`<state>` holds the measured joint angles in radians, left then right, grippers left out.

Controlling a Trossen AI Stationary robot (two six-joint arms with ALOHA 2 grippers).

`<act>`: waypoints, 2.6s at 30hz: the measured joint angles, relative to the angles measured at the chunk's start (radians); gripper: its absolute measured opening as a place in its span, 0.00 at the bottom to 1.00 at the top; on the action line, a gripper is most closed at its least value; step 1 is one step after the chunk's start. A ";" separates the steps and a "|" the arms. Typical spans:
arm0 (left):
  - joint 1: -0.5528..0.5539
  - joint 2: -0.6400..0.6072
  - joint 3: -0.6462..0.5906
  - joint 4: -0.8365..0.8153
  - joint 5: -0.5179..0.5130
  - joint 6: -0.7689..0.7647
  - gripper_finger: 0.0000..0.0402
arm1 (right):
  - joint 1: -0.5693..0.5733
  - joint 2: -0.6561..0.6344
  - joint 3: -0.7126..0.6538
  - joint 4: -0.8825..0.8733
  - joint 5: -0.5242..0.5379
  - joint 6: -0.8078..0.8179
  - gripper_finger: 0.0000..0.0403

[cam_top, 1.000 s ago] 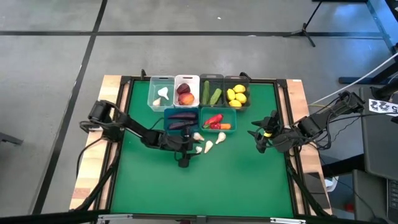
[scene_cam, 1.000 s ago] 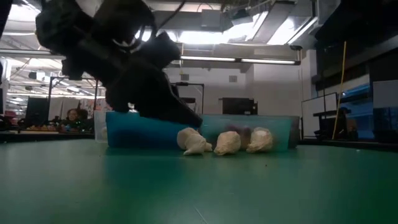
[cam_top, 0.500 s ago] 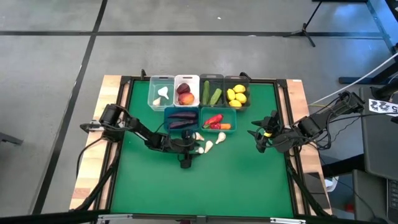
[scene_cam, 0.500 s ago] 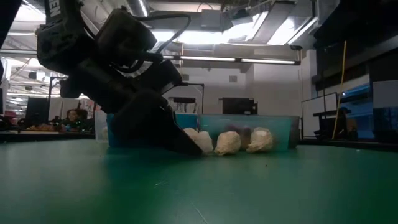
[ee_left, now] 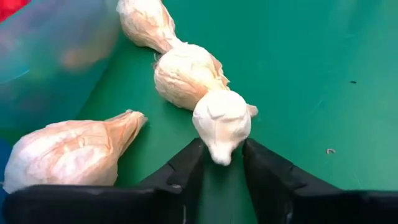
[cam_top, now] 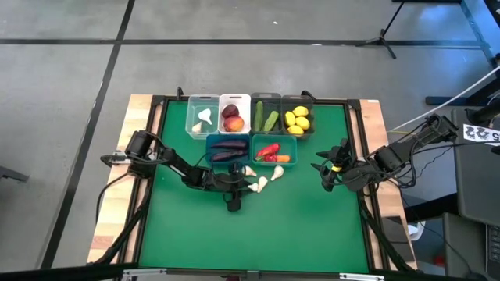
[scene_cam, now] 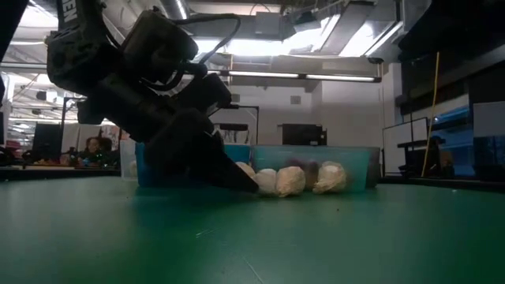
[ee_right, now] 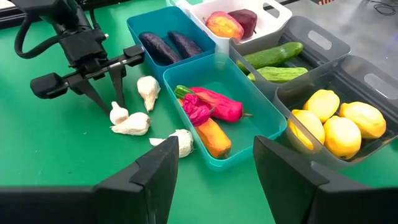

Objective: Sort produce into baskets
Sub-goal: Put the garlic into the transparent bin

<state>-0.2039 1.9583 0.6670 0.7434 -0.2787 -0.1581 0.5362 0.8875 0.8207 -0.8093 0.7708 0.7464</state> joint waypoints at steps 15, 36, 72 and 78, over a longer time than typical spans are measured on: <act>-0.001 0.000 0.000 0.001 0.000 -0.023 0.06 | 0.000 0.000 0.000 -0.003 0.000 0.000 0.52; -0.019 -0.007 0.005 -0.071 0.067 -0.035 0.59 | 0.000 0.000 0.000 -0.003 -0.003 0.000 0.52; 0.014 -0.054 0.001 -0.021 -0.007 -0.027 0.73 | 0.000 0.000 0.000 -0.010 -0.004 -0.001 0.52; 0.015 -0.043 0.005 0.033 -0.006 -0.028 0.73 | 0.000 0.000 0.000 -0.010 -0.004 -0.001 0.52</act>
<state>-0.1886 1.9158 0.6723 0.7761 -0.2848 -0.1860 0.5365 0.8875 0.8207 -0.8196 0.7666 0.7455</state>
